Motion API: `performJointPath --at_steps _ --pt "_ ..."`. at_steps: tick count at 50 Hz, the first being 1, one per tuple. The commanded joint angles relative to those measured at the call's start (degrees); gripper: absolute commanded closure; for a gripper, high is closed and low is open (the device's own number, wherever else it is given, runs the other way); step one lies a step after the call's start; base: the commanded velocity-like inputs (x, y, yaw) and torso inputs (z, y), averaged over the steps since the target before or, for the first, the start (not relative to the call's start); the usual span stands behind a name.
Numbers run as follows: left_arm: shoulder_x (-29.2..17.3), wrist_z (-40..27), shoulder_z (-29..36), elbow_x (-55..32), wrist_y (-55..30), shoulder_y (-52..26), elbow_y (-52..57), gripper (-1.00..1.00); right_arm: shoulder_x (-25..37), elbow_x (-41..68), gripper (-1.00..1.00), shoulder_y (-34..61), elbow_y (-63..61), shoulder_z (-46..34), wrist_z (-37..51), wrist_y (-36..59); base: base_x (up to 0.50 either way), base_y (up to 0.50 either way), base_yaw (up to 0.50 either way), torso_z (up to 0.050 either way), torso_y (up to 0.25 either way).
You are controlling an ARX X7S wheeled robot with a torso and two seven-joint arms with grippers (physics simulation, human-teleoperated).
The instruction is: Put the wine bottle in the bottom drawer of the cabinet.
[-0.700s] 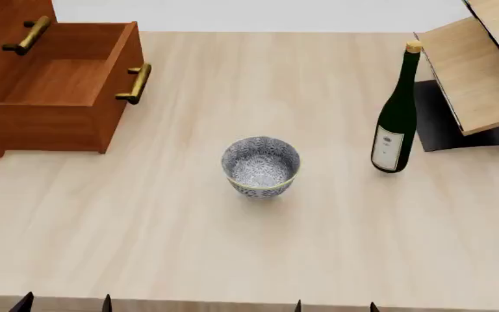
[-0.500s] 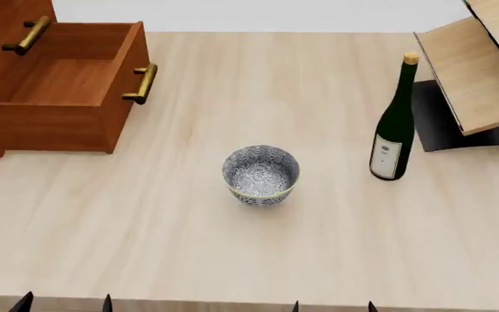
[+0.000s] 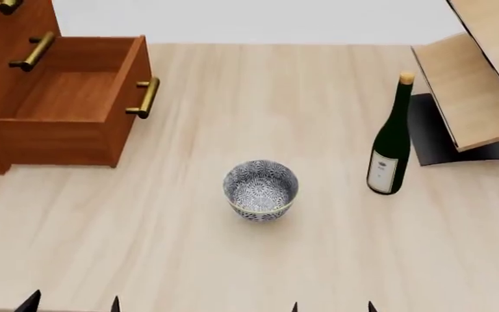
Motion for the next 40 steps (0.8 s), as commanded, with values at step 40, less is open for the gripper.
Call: performJointPath --at_steps 40 --pt "-2.61 -5.05 1.09 -5.97 -11.77 -2.15 3.59 -1.00 3.56 8.31 -1.00 -1.06 -6.16 -1.25 2.53 3.04 0.00 0.00 0.00 0.033 0.000"
